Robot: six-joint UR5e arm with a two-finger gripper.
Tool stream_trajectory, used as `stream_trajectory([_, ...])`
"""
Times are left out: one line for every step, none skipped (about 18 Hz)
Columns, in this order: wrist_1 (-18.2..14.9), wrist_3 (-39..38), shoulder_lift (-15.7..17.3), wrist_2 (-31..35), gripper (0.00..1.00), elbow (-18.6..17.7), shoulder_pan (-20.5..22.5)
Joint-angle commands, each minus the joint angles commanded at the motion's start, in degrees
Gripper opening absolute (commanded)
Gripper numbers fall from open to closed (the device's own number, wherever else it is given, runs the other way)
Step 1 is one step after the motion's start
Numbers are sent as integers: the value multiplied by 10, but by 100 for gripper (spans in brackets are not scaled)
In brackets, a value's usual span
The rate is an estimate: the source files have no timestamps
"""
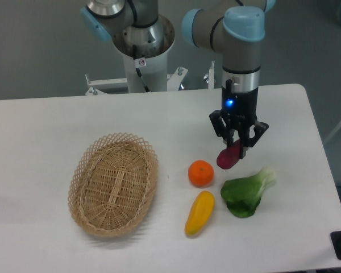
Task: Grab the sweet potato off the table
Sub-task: 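Lift the held sweet potato up off the table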
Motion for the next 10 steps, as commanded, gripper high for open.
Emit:
stream_trajectory([-1,-4,0,0,31,-2,0])
stream_trajectory([-1,-4,0,-1,31,-2,0])
stream_trajectory([-1,-4,0,-1,31,-2,0])
stream_trajectory([0,-4,-1,0,31,-1,0])
stream_trajectory([0,-4,-1,0,31,-1,0])
stream_trajectory([-1,-4,-1,0,31,-1,0])
stream_trajectory([0,-4,-1,0,31,-1,0])
stream_trajectory([0,-4,-1,0,31,-1,0])
stream_trajectory([0,-4,-1,-1,31,-1,-1])
stream_trajectory([0,-4,-1,-1,31,-1,-1])
